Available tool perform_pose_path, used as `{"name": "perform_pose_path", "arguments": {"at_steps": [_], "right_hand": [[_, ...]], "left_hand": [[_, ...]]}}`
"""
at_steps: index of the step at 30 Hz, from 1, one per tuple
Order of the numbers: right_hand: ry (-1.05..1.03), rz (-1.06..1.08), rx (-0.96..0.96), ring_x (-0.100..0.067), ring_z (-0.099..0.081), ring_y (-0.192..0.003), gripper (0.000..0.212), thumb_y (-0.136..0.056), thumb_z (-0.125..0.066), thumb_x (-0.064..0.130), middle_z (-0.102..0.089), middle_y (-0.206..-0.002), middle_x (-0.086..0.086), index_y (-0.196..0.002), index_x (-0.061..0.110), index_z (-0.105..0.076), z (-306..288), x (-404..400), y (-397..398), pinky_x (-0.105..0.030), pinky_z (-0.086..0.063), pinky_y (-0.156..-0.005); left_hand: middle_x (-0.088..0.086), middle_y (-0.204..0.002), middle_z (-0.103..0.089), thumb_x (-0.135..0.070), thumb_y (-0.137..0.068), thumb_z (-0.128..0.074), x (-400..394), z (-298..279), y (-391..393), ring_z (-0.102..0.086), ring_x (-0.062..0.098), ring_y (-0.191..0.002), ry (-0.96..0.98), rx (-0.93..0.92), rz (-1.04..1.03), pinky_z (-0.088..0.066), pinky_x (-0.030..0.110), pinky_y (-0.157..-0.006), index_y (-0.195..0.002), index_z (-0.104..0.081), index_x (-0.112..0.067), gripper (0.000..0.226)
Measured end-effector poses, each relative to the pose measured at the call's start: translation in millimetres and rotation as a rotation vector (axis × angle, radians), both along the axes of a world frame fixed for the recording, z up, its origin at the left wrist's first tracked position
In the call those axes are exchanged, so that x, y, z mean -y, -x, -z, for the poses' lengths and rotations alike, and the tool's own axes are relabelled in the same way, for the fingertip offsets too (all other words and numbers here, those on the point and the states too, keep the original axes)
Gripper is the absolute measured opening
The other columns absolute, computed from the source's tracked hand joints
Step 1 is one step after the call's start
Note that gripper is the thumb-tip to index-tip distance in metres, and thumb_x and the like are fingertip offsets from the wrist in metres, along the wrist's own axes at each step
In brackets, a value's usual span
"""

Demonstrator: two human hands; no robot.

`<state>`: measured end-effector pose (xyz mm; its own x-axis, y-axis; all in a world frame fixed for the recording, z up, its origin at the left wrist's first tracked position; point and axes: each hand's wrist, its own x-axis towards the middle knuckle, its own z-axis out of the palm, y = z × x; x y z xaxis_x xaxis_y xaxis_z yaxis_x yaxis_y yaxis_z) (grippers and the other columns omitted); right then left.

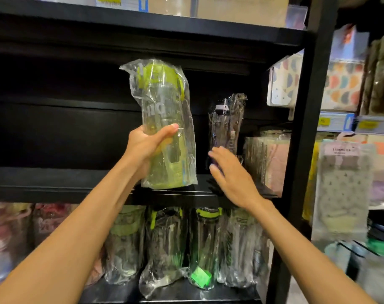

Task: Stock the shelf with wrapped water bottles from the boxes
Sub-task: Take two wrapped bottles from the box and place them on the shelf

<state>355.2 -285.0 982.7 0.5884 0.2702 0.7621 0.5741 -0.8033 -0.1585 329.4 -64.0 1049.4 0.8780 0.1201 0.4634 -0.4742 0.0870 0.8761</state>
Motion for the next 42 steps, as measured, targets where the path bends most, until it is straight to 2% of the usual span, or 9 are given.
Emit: {"name": "perform_pose_path", "arguments": {"at_steps": [4,8,11,16,21,28,31,36,42], "right_hand": [[0.232,0.043,-0.109,-0.006,-0.020,-0.142,0.061,-0.095,-0.021,0.052,-0.032,-0.151,0.009,-0.146,0.022,-0.035,20,12,19,-0.023,-0.011,-0.115],[0.341,0.063,-0.026,-0.018,-0.053,-0.119,0.073,-0.096,-0.005,0.054,-0.060,-0.126,-0.001,-0.125,0.013,-0.058,31,16,23,-0.026,-0.037,-0.102],[0.352,0.062,-0.054,-0.020,-0.057,-0.109,0.071,-0.096,-0.003,0.051,-0.062,-0.117,0.000,-0.120,0.014,-0.058,33,17,21,-0.033,-0.045,-0.092],[0.342,0.041,-0.053,-0.016,-0.052,-0.119,0.073,-0.094,-0.003,0.052,-0.058,-0.129,0.003,-0.130,0.014,-0.053,34,18,22,-0.032,-0.045,-0.097],[0.351,0.034,-0.081,-0.017,-0.051,-0.119,0.073,-0.093,-0.002,0.052,-0.057,-0.128,0.002,-0.129,0.013,-0.053,32,16,24,-0.035,-0.046,-0.094],[0.400,0.060,-0.096,-0.018,-0.053,-0.113,0.069,-0.096,-0.005,0.048,-0.059,-0.124,0.000,-0.127,0.011,-0.054,32,14,23,-0.029,-0.041,-0.094],[0.407,0.074,-0.096,-0.022,-0.057,-0.106,0.069,-0.096,-0.006,0.047,-0.062,-0.118,-0.004,-0.123,0.008,-0.056,32,13,21,-0.033,-0.044,-0.090],[0.419,0.103,-0.074,-0.024,-0.058,-0.095,0.063,-0.098,-0.009,0.046,-0.063,-0.107,-0.004,-0.114,0.009,-0.057,32,11,22,-0.038,-0.046,-0.081],[0.424,0.117,-0.076,-0.024,-0.057,-0.092,0.072,-0.095,0.002,0.047,-0.062,-0.103,-0.004,-0.108,0.010,-0.057,32,10,22,-0.040,-0.046,-0.079]], "left_hand": [[0.001,-0.111,-0.065,-0.041,-0.056,-0.085,13,-9,-38,-0.064,0.015,-0.100,-0.021,0.027,-0.001,-0.051,0.037,-0.091,-0.125,-0.050,-0.013,0.081],[0.002,-0.119,-0.059,-0.051,-0.046,-0.086,23,-11,-79,-0.057,0.017,-0.109,-0.106,-0.039,-0.023,-0.045,0.037,-0.097,-0.126,-0.047,-0.009,0.099],[0.007,-0.129,-0.055,-0.045,-0.054,-0.086,30,-11,-100,-0.051,0.022,-0.118,-0.136,-0.152,-0.011,-0.039,0.036,-0.102,-0.126,-0.052,-0.005,0.089],[0.008,-0.148,-0.032,-0.027,-0.068,-0.082,44,-6,-125,-0.033,0.029,-0.134,-0.255,-0.140,-0.029,-0.031,0.043,-0.106,-0.147,-0.017,-0.018,0.103],[0.008,-0.154,-0.024,-0.032,-0.059,-0.086,49,-1,-141,-0.027,0.031,-0.139,-0.285,-0.163,-0.074,-0.029,0.051,-0.110,-0.150,-0.014,-0.021,0.117],[0.006,-0.156,-0.020,-0.035,-0.067,-0.082,52,1,-150,-0.024,0.030,-0.140,-0.375,-0.190,-0.102,-0.027,0.045,-0.110,-0.150,-0.010,-0.022,0.111],[0.008,-0.156,-0.018,-0.038,-0.069,-0.080,51,-1,-149,-0.023,0.031,-0.141,-0.443,-0.212,-0.126,-0.027,0.043,-0.110,-0.151,-0.007,-0.021,0.110],[0.012,-0.153,-0.027,-0.039,-0.068,-0.080,52,-3,-148,-0.030,0.033,-0.138,-0.455,-0.238,-0.168,-0.031,0.042,-0.109,-0.150,-0.010,-0.016,0.111],[0.013,-0.151,-0.031,-0.041,-0.073,-0.076,56,-1,-149,-0.034,0.033,-0.135,-0.485,-0.233,-0.198,-0.035,0.041,-0.106,-0.149,-0.016,-0.012,0.100]]}}
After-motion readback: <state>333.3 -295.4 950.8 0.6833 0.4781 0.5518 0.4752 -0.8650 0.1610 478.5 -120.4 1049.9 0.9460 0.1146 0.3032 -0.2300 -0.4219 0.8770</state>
